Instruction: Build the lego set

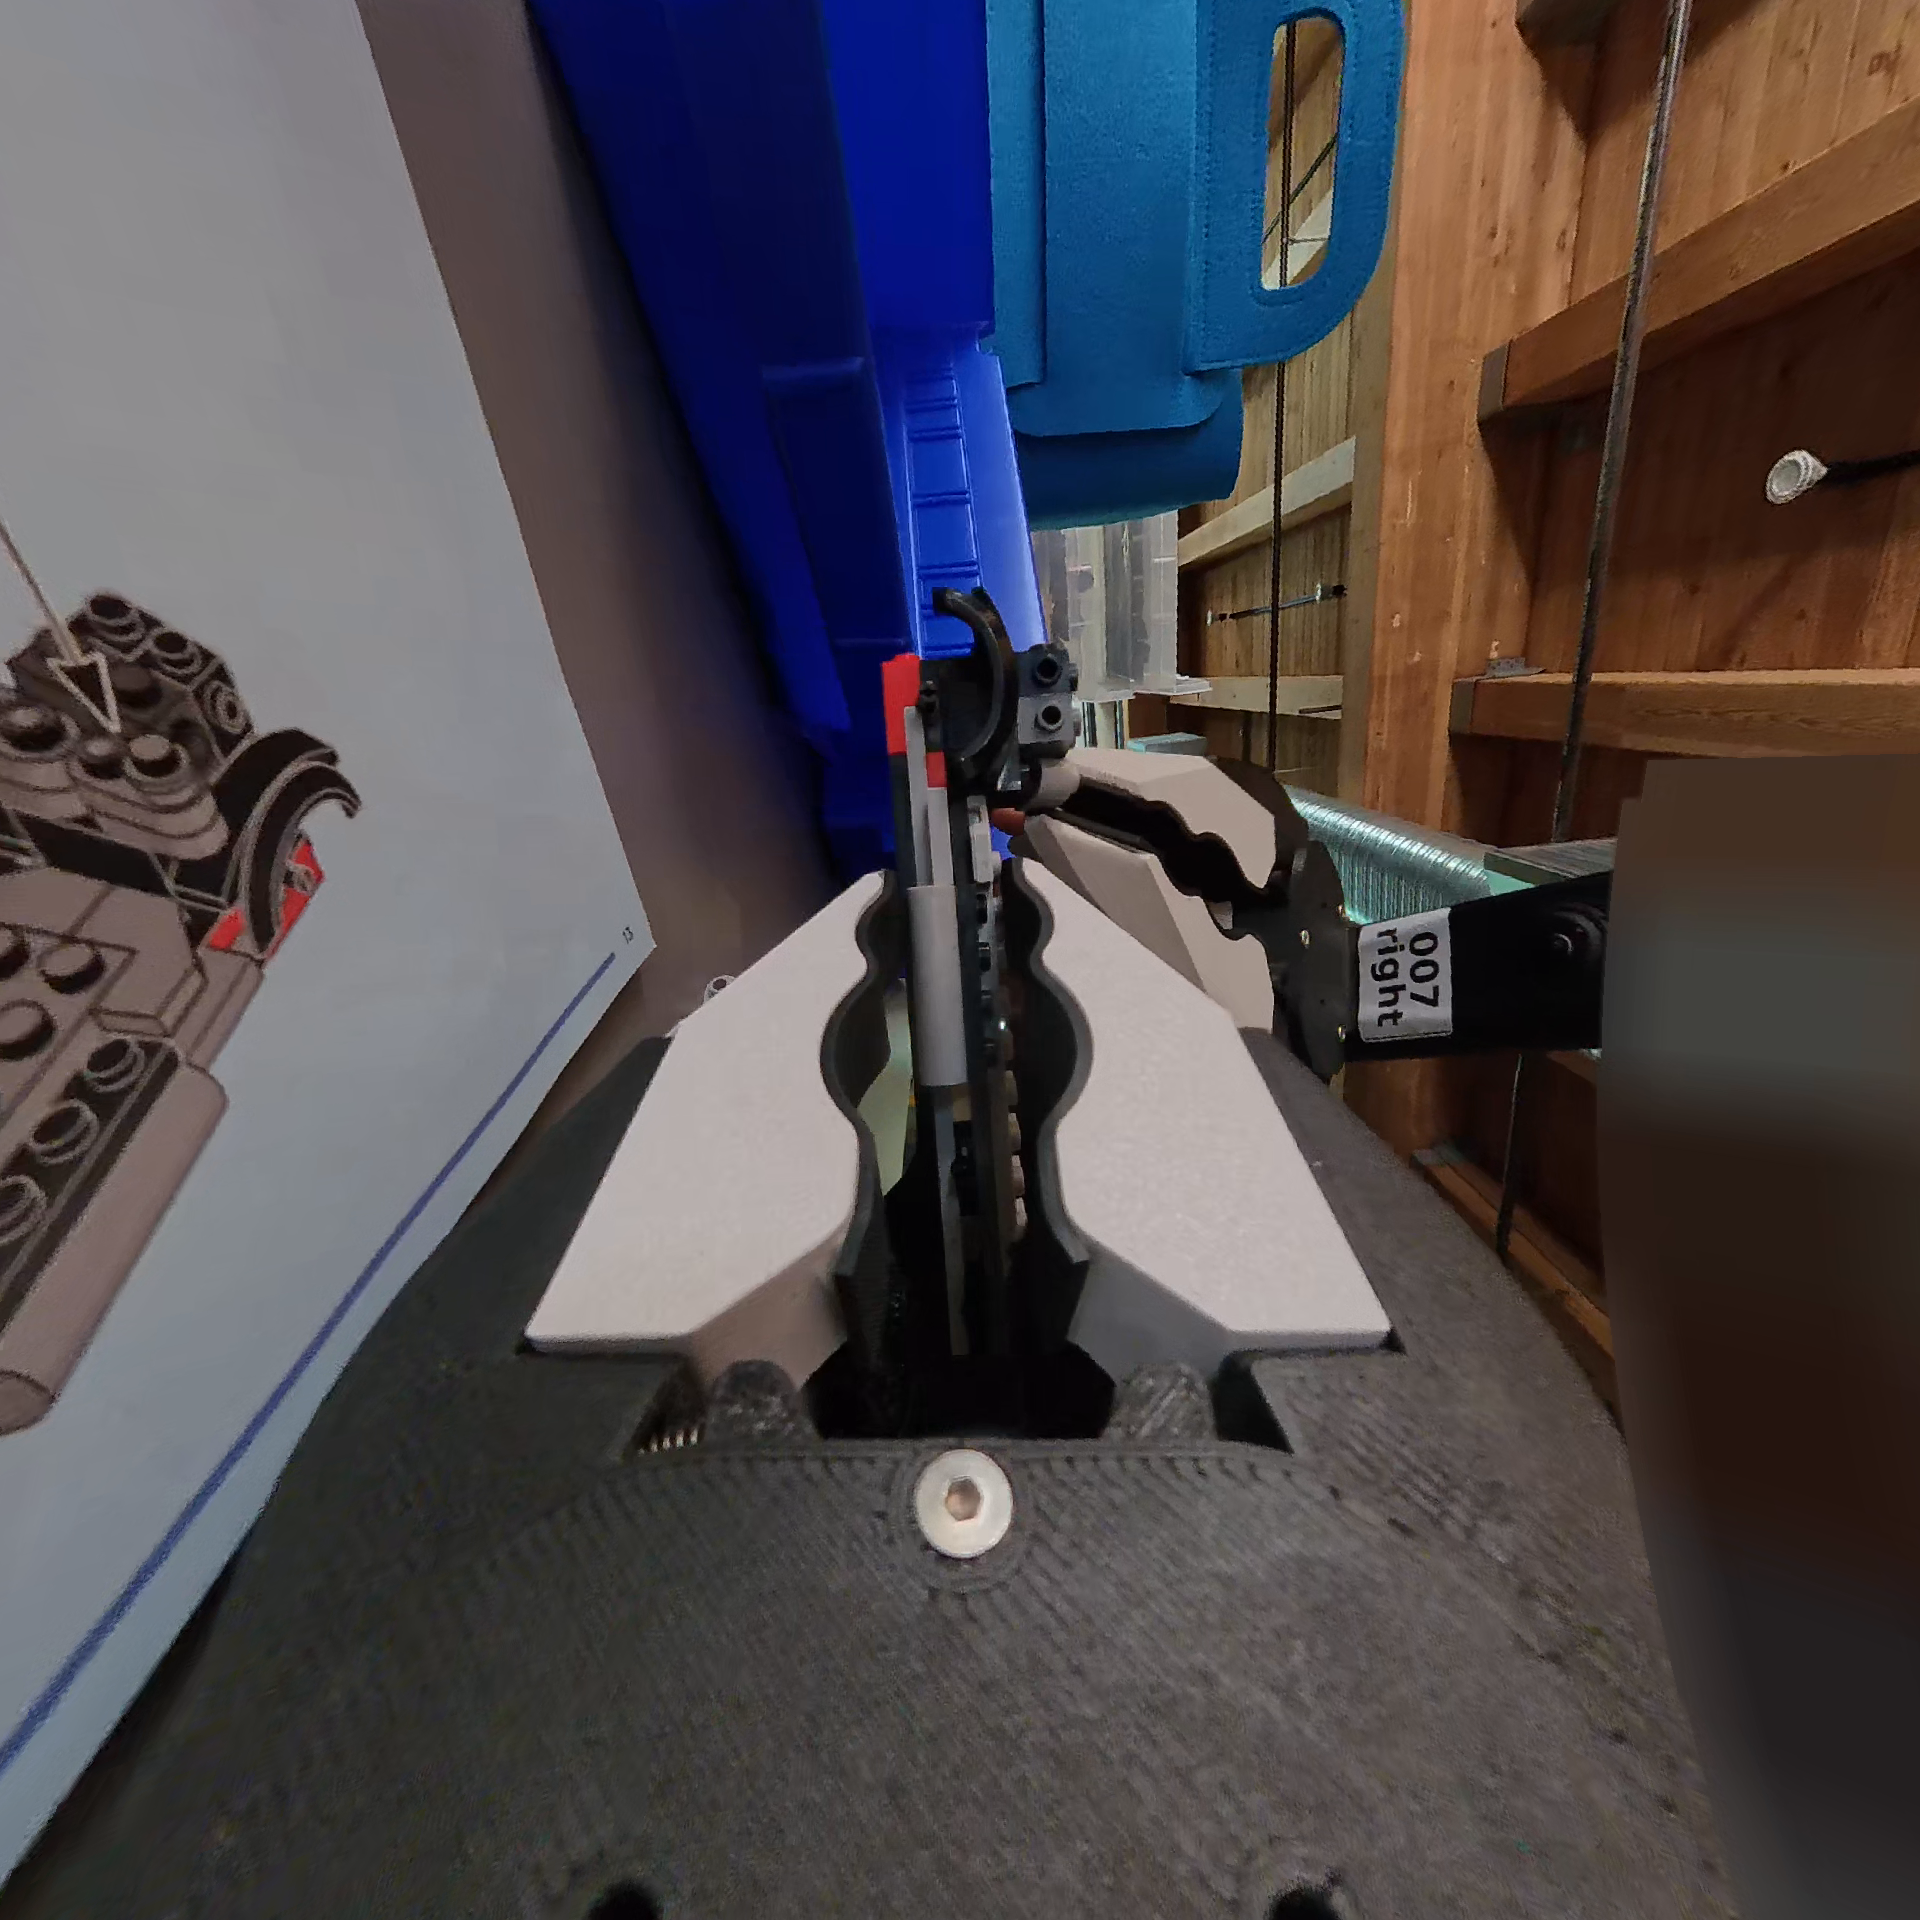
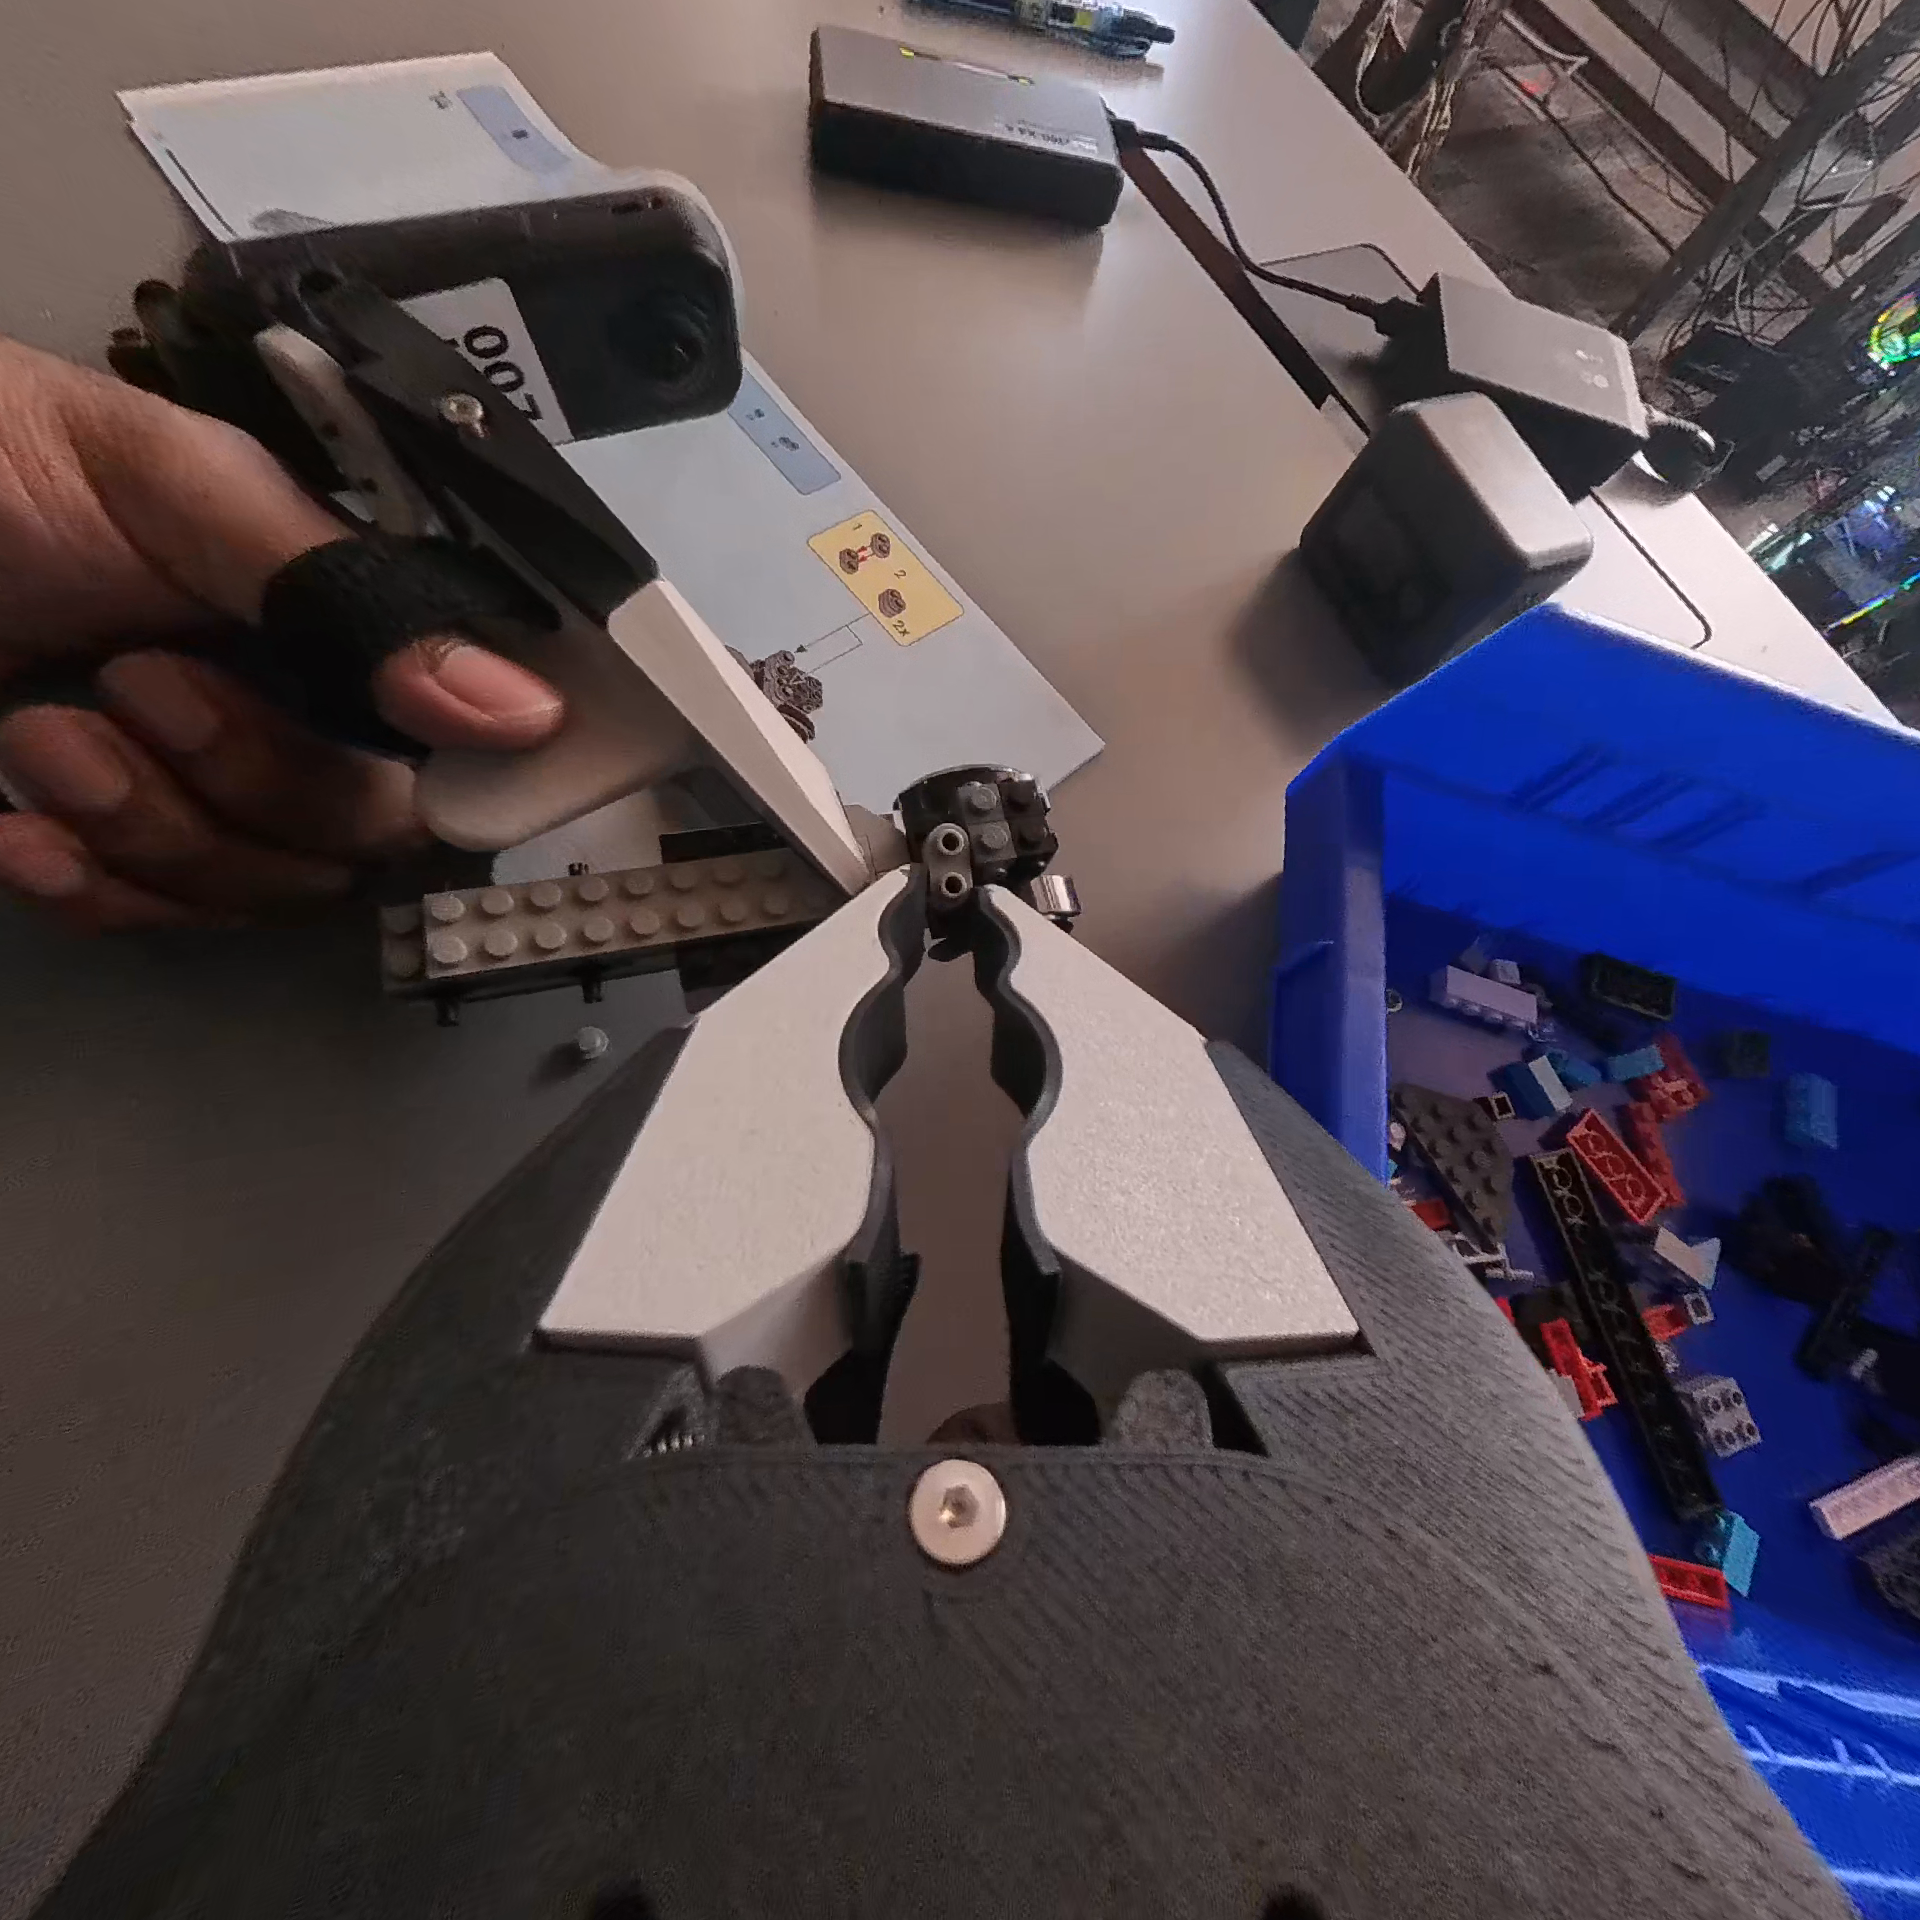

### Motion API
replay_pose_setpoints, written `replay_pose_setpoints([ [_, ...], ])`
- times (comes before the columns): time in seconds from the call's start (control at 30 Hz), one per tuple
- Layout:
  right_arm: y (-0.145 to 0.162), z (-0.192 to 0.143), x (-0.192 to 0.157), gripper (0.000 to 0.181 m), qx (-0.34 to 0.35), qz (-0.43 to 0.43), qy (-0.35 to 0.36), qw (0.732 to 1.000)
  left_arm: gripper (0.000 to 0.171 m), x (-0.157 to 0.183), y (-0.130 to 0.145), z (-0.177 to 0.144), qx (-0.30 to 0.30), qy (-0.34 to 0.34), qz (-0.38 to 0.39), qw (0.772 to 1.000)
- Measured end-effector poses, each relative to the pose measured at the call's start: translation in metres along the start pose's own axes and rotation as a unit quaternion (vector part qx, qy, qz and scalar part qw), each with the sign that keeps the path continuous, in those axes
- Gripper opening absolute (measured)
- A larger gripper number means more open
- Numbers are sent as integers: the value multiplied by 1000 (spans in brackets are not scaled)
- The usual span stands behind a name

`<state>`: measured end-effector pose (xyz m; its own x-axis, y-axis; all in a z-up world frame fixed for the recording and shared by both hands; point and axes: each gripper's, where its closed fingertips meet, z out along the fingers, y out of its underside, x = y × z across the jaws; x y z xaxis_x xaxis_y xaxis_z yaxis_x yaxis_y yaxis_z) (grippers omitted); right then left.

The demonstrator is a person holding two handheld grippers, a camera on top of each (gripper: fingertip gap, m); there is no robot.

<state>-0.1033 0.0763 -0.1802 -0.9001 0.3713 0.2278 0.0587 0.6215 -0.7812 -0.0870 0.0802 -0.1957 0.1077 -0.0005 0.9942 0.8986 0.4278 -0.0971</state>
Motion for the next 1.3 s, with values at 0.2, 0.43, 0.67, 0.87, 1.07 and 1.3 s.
replay_pose_setpoints([
  [0.2,0,3,1,11,2,-2,9,1000,19,0,-1,0,5,7,-13,1000],
  [0.43,0,4,2,12,6,-5,13,1000,19,-1,-2,0,11,14,-25,1000],
  [0.67,-1,5,3,14,15,-10,20,1000,19,0,-4,-1,18,25,-38,999],
  [0.87,-3,5,5,14,25,-17,25,999,19,0,-5,-1,21,27,-42,999],
  [1.07,-5,5,6,14,32,-18,27,999,19,1,-6,-1,25,30,-44,998],
  [1.3,-6,4,6,14,35,-18,27,999,19,2,-6,-2,28,32,-47,998],
])
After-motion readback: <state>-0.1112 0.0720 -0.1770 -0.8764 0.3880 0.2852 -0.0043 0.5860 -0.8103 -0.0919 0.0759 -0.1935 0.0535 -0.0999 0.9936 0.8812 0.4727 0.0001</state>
